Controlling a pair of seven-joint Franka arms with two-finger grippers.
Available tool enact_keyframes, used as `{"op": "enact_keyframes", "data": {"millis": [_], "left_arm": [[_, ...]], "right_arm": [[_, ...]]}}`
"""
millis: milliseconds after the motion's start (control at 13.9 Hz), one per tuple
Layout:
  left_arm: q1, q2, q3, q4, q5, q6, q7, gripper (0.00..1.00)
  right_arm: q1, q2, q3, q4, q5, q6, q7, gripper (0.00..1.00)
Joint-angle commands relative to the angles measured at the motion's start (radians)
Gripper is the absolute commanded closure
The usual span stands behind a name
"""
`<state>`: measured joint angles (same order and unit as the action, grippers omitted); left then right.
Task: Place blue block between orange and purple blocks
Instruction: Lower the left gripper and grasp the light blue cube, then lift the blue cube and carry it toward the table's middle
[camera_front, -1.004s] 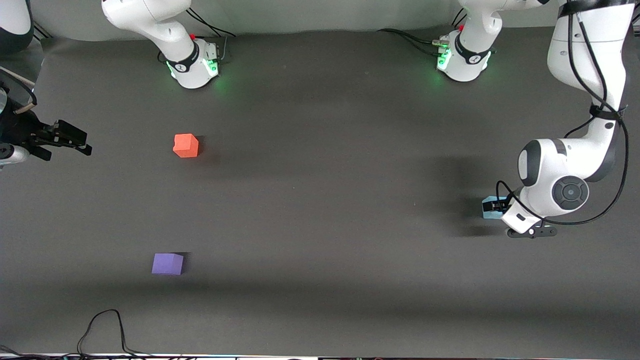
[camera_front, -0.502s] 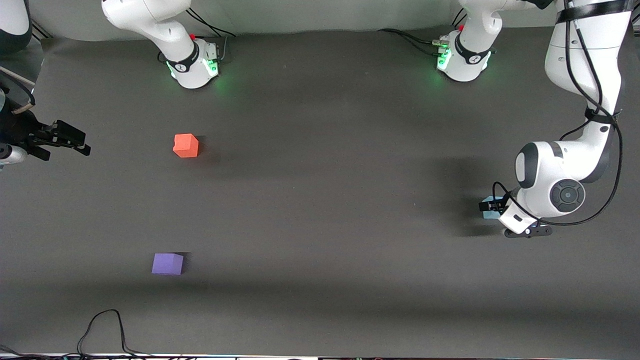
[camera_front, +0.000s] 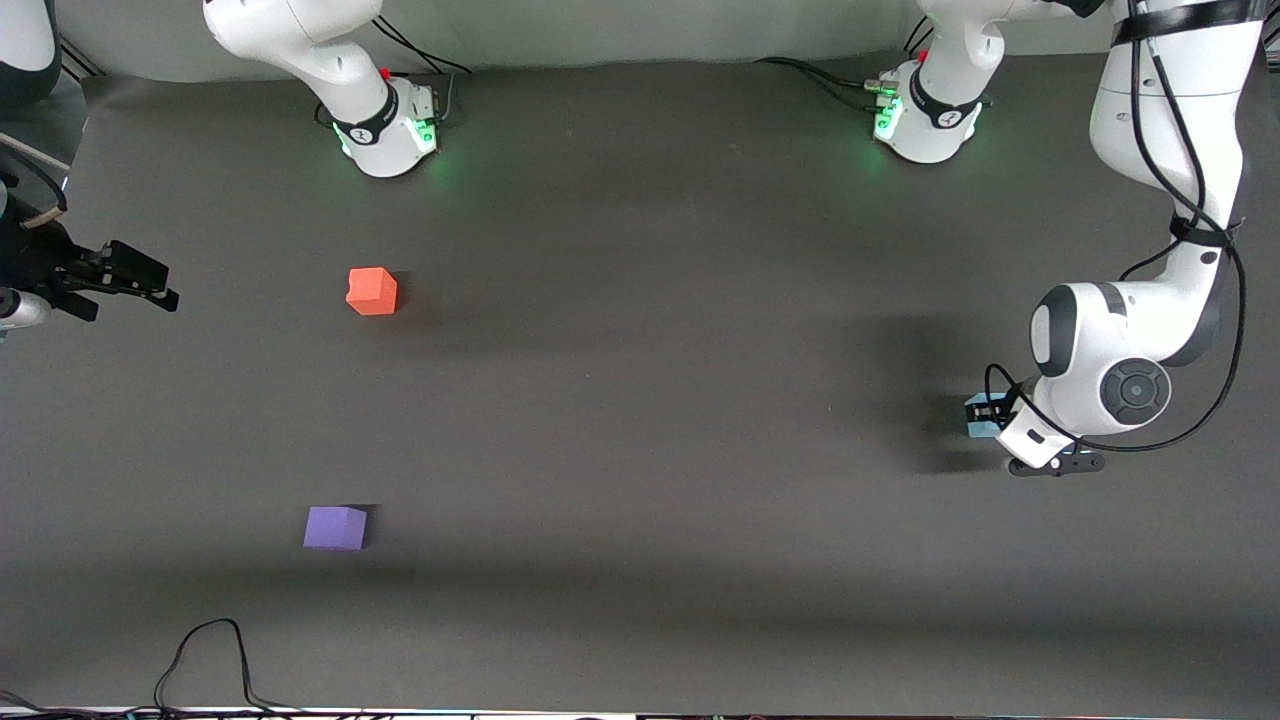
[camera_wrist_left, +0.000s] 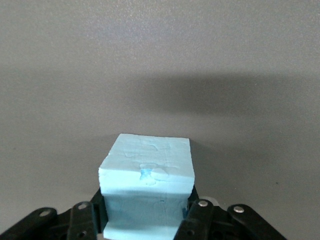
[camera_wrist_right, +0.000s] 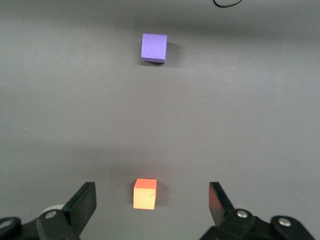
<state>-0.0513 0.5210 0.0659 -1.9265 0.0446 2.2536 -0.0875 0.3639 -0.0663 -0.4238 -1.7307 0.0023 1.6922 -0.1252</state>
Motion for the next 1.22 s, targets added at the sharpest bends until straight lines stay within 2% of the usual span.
{"op": "enact_keyframes", "data": {"millis": [0,287,430,574,789,932,1147], "left_arm": [[-0.006,-0.083,0.006,0.012,-0.009,-0.116,-0.005,1.00],[-0.006,-0.349,0.005,0.029,-0.009,-0.427,0.021,1.00],[-0.004,-0.432,0.006,0.113,-0.008,-0.640,0.022,1.00],[-0.007,-0.447,0.005,0.251,-0.008,-0.819,0.020,1.00],[-0.009,-0.452,-0.023,0.372,-0.012,-0.949,0.011,1.00],[-0.012,-0.447,-0.078,0.429,-0.014,-0.976,-0.012,1.00],[-0.025,-0.405,-0.228,0.484,-0.047,-0.967,-0.255,1.00]], "right_arm": [[0.006,-0.007,-0.013,-0.009,0.002,0.011,-0.011,0.00],[0.006,-0.006,-0.013,-0.009,0.002,0.011,-0.011,0.00],[0.006,-0.006,-0.013,-0.009,0.002,0.011,-0.011,0.00],[0.006,-0.007,-0.015,-0.009,0.002,0.011,-0.011,0.00],[0.004,-0.007,-0.018,-0.009,0.002,0.009,-0.011,0.00],[0.004,-0.006,-0.018,-0.009,0.002,0.009,-0.011,0.00],[0.004,-0.006,-0.018,-0.013,0.002,0.011,-0.011,0.00]]}}
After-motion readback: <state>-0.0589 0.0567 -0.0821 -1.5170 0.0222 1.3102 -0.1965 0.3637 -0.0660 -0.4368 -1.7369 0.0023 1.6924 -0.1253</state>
